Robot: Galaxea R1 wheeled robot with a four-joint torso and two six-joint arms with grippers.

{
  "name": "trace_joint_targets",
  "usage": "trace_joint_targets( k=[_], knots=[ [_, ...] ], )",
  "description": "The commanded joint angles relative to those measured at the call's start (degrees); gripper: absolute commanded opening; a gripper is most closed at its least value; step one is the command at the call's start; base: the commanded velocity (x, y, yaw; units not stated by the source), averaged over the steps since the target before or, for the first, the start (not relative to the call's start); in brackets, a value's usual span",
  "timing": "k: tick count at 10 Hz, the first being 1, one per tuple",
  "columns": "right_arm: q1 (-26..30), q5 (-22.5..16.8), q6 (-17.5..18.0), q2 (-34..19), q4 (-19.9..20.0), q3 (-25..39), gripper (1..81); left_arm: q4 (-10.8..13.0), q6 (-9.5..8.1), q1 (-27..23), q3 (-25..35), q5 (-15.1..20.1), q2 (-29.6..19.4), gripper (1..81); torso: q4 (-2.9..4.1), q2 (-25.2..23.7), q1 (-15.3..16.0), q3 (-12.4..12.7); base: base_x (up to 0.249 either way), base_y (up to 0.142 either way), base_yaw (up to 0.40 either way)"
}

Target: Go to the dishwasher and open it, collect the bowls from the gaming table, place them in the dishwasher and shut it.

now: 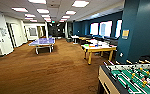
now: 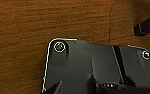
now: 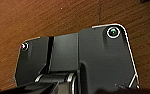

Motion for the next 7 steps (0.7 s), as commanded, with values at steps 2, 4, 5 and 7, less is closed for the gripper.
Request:
trace_joint_targets(
  k=[2,4,5,7],
  knots=[
    [4.3,-2.1,0.0,0.1,-0.1,0.2,81.1,-0.1,0.1,-4.3,-0.3,1.8,-0.5,81.1,0.0,0.0,0.0,0.0,0.185,0.083,0.0],
    [4.3,-2.1,0.0,0.1,-0.1,0.2,81.1,-0.1,0.1,-4.3,-0.3,1.8,-0.5,81.1,0.0,0.0,0.0,0.0,0.19,0.083,0.0],
    [4.4,-2.1,0.0,0.1,-0.1,0.2,81.1,0.0,0.1,-4.3,-0.3,1.8,-0.5,81.1,0.0,0.0,0.0,0.0,0.191,0.083,0.0],
    [4.3,-2.1,0.0,0.1,-0.1,0.2,81.1,0.0,0.1,-4.3,-0.3,1.8,-0.5,81.1,0.0,0.0,0.0,0.0,0.191,0.083,0.0]
  ],
)
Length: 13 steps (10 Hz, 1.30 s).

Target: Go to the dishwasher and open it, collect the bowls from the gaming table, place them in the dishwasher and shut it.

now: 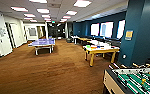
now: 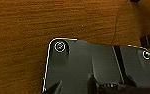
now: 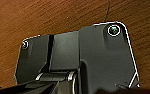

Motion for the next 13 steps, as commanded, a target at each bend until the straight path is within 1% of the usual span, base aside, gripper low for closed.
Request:
trace_joint_targets(
  k=[1,13],
  knots=[
    [3.4,-2.4,0.0,0.0,-0.1,0.2,81.1,0.0,0.1,-3.8,-0.3,2.1,-0.5,81.1,0.0,0.0,0.0,0.0,0.191,0.079,0.0],
    [3.4,-2.4,0.0,0.1,-0.2,0.2,81.1,0.1,0.1,-3.8,-0.3,2.1,-0.1,81.1,0.0,0.0,0.0,0.0,0.202,0.066,0.0]
  ],
)
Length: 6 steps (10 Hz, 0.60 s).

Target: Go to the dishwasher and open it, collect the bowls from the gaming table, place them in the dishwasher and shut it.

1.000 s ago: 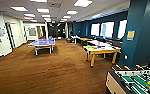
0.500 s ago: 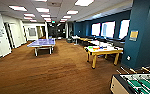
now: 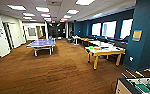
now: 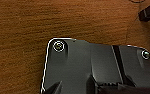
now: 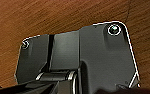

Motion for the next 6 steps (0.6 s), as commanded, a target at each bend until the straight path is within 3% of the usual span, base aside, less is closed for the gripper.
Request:
trace_joint_targets(
  k=[1,6],
  knots=[
    [3.4,-2.6,0.0,0.2,-0.2,0.2,81.1,0.1,0.1,-3.6,-0.3,2.1,-0.6,81.1,0.0,0.0,0.0,0.0,0.21,0.064,0.0],
    [3.7,-2.6,0.0,0.2,-0.2,0.2,81.1,0.1,0.1,-3.7,-0.3,2.1,-0.5,81.1,0.0,0.0,0.0,0.0,0.21,0.063,0.0]
  ],
)
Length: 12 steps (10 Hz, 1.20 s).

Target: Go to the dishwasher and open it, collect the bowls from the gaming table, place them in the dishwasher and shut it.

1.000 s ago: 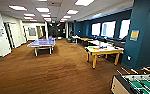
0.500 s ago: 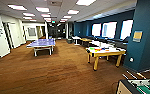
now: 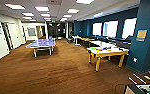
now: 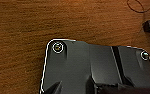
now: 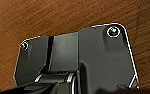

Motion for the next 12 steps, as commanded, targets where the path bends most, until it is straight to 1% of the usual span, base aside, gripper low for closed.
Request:
trace_joint_targets(
  k=[1,5,12],
  knots=[
    [3.4,-2.6,0.0,0.3,-0.2,0.4,81.1,0.0,0.1,-3.5,-0.4,2.1,-0.6,81.1,0.0,0.0,0.0,0.0,0.21,0.062,0.0],
    [3.3,-2.6,0.0,0.7,-0.2,0.4,81.1,0.1,0.1,-3.5,-0.4,2.1,-0.6,81.1,0.0,0.0,0.0,0.0,0.21,0.062,0.0],
    [3.6,-2.6,0.0,0.7,-0.3,0.3,81.1,0.3,0.18,-3.5,-0.4,2.1,-0.4,81.1,0.0,0.0,0.0,0.0,0.225,0.0,0.0]
  ],
)
